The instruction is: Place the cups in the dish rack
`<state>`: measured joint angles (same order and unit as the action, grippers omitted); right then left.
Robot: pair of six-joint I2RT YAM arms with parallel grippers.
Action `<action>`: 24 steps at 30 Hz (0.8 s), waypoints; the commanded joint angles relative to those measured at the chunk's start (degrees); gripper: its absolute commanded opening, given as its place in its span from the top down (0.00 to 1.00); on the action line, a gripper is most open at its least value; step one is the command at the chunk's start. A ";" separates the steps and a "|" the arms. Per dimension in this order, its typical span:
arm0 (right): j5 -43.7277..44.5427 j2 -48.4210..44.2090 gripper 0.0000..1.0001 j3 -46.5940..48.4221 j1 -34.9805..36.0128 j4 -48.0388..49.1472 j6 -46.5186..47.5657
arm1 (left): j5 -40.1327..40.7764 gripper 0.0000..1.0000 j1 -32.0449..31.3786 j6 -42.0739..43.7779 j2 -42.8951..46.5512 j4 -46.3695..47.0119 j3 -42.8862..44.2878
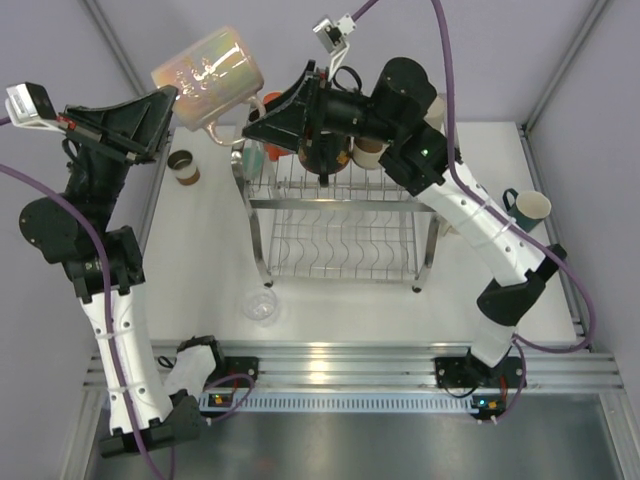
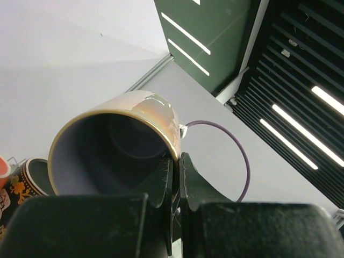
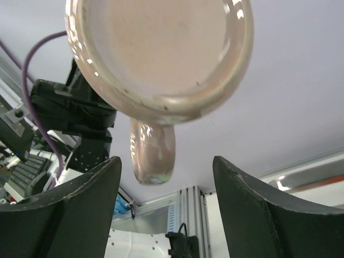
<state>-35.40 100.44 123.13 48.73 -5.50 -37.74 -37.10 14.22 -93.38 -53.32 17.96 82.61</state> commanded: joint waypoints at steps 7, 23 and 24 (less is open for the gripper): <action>-2.22 3.09 0.33 6.68 -0.39 7.25 -4.62 | 2.91 1.00 0.11 -2.33 1.37 7.62 -1.13; -3.10 6.96 0.38 8.44 0.31 9.54 -9.46 | 3.09 1.00 -0.24 -1.10 1.20 7.71 -2.63; -3.19 7.13 0.39 8.44 0.49 9.63 -9.46 | 3.00 1.00 -0.24 -0.92 1.11 7.62 -2.71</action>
<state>-37.69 107.24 128.73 48.66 0.08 -45.69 -37.69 14.15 -93.21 -53.04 17.93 78.24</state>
